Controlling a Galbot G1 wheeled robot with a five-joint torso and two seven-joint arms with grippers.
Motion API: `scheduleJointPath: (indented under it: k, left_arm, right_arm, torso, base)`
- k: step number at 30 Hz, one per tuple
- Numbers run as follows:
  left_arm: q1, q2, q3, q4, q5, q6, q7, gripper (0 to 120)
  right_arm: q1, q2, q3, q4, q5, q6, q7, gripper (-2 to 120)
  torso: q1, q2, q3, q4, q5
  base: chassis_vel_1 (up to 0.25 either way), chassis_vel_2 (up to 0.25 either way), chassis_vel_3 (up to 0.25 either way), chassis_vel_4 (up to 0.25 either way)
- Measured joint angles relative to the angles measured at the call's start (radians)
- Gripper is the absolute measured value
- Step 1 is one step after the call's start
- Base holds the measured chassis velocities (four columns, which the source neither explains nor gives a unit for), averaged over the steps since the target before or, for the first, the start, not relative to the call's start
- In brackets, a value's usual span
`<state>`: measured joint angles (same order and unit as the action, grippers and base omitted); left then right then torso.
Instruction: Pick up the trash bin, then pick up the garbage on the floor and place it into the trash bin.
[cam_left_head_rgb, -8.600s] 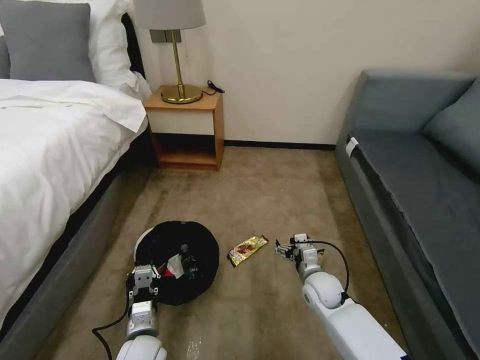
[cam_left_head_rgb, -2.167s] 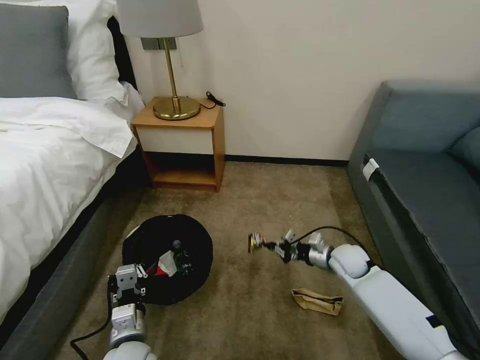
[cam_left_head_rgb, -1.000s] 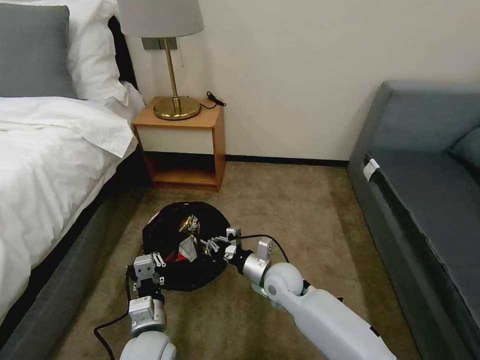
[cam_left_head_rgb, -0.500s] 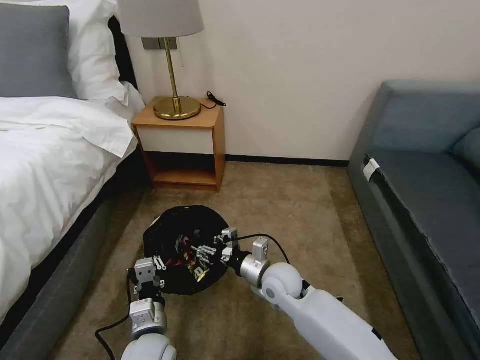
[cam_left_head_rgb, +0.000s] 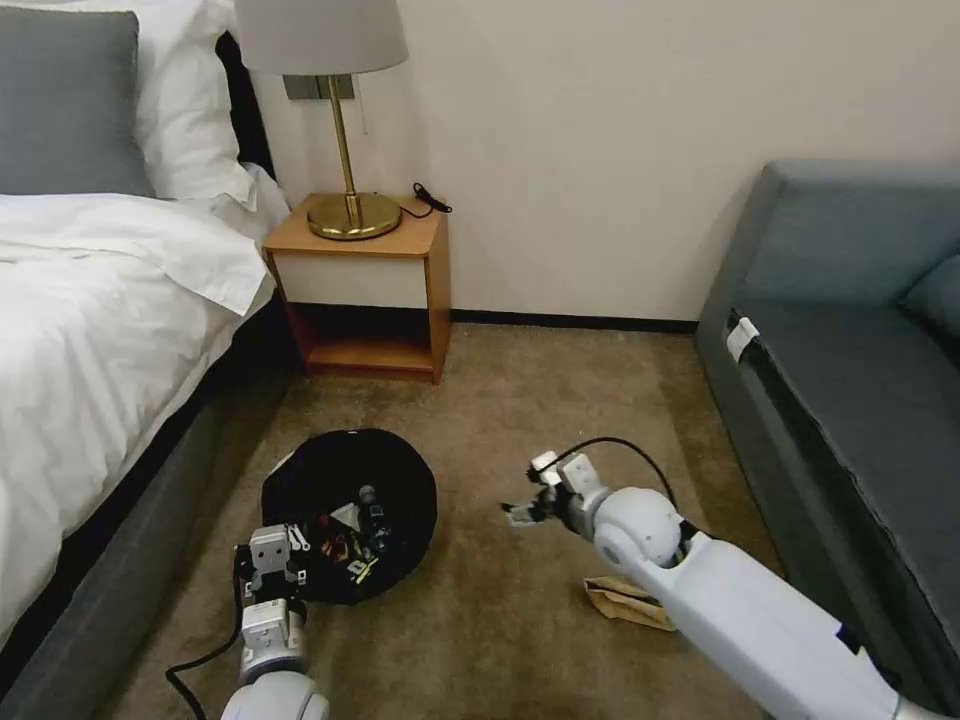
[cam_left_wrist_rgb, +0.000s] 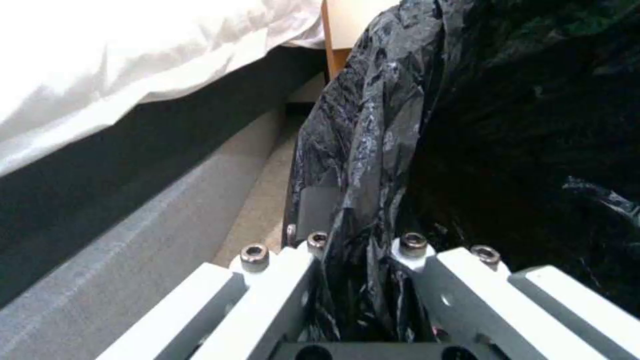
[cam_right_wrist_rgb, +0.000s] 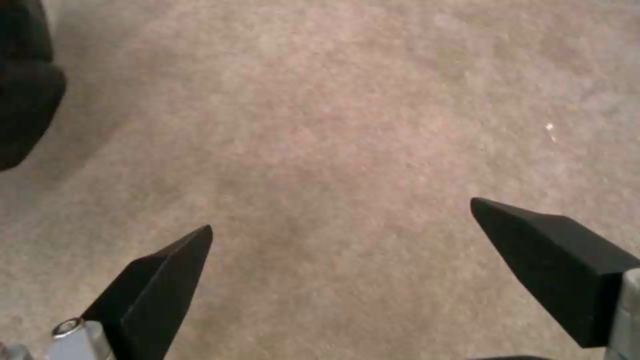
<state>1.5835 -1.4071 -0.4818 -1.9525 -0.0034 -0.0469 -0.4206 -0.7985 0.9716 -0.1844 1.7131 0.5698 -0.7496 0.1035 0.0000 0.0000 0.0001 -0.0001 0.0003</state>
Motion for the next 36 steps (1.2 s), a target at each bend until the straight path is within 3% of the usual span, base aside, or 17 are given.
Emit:
scheduleJointPath:
  k: [7,14,36]
  left_arm:
    - [-0.001,0.003,0.0,0.001,0.005,-0.007,0.0,1]
    - [0.01,0.009,-0.007,-0.019,0.019,-0.022,-0.001,1]
    - [0.031,0.007,0.004,-0.046,0.047,-0.028,-0.004,1]
  right_arm:
    - [-0.03,-0.043,0.031,0.037,0.025,0.002,0.005,100]
    - [-0.097,-0.133,0.026,0.06,-0.001,0.008,-0.024,100]
    - [-0.232,-0.13,0.055,-0.109,-0.176,0.013,-0.116,100]
  torso:
    - [0.0,0.0,0.0,0.0002,0.0]
    - [0.0,0.0,0.0,0.0,0.0002]
    - [0.0,0.0,0.0,0.0001,-0.0003]
  base:
    - [0.0,0.0,0.0,0.0]
    - [0.0,0.0,0.0,0.0]
    - [0.0,0.0,0.0,0.0]
